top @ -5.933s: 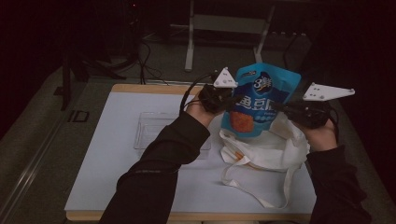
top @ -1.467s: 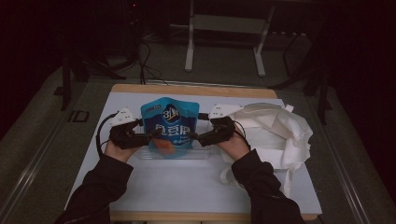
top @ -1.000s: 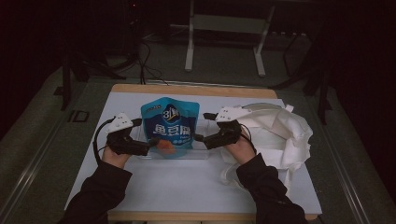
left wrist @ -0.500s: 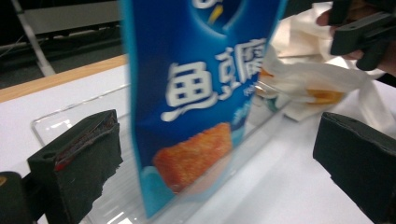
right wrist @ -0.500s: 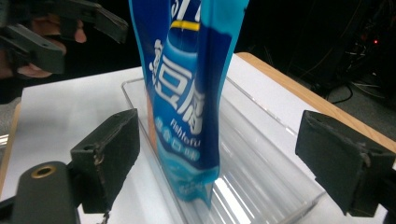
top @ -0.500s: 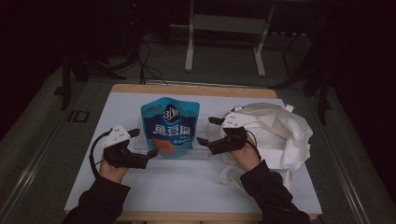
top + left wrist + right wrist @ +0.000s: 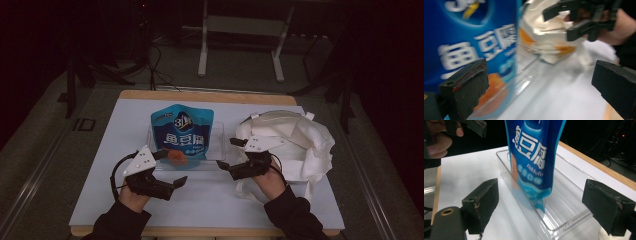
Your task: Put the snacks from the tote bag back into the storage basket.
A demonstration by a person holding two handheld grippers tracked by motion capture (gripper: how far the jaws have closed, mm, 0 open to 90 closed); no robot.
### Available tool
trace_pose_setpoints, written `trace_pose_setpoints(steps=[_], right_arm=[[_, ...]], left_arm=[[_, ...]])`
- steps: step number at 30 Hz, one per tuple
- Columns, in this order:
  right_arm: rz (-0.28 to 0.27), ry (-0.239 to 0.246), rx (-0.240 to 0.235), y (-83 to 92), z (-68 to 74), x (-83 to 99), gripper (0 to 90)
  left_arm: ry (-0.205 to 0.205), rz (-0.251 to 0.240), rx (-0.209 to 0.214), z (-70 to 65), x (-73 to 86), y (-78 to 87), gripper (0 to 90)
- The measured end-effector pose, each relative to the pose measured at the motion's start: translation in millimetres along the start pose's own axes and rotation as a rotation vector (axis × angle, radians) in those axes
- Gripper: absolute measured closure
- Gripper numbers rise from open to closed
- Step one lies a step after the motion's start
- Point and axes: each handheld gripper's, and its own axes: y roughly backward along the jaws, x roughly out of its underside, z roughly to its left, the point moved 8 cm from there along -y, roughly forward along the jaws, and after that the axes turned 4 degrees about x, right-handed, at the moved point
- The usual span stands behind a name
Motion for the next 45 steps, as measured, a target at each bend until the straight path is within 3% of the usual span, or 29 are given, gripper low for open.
trace_pose_setpoints(steps=[5,8,17,21,28,36,45], right_arm=[[-0.035,-0.015,-0.008,12.6,5.2,6.3,14.1],[-0.03,-0.015,-0.014,16.1,8.1,10.5,14.1],[-0.048,-0.002,0.017,38.7,12.9,27.3,14.1],[-0.036,0.01,0.03,48.2,14.9,34.4,14.1],[-0.05,0.002,0.067,66.5,11.4,44.8,14.1],[-0.036,0.011,0.106,77.3,7.2,57.9,14.2],[-0.041,0.0,0.142,88.4,8.3,73.6,14.1]], left_arm=[[-0.017,0.005,0.06,-16.2,0.8,-11.1,1.3],[-0.022,0.011,0.087,-23.6,2.6,-17.1,1.3],[-0.028,0.049,0.149,-37.9,14.6,-31.7,1.3],[-0.05,0.075,0.163,-43.4,22.2,-37.5,1.3],[-0.052,0.091,0.196,-49.8,29.4,-41.1,1.3],[-0.077,0.143,0.2,-52.7,43.0,-43.4,1.3],[-0.06,0.153,0.214,-51.8,54.9,-39.0,1.3]])
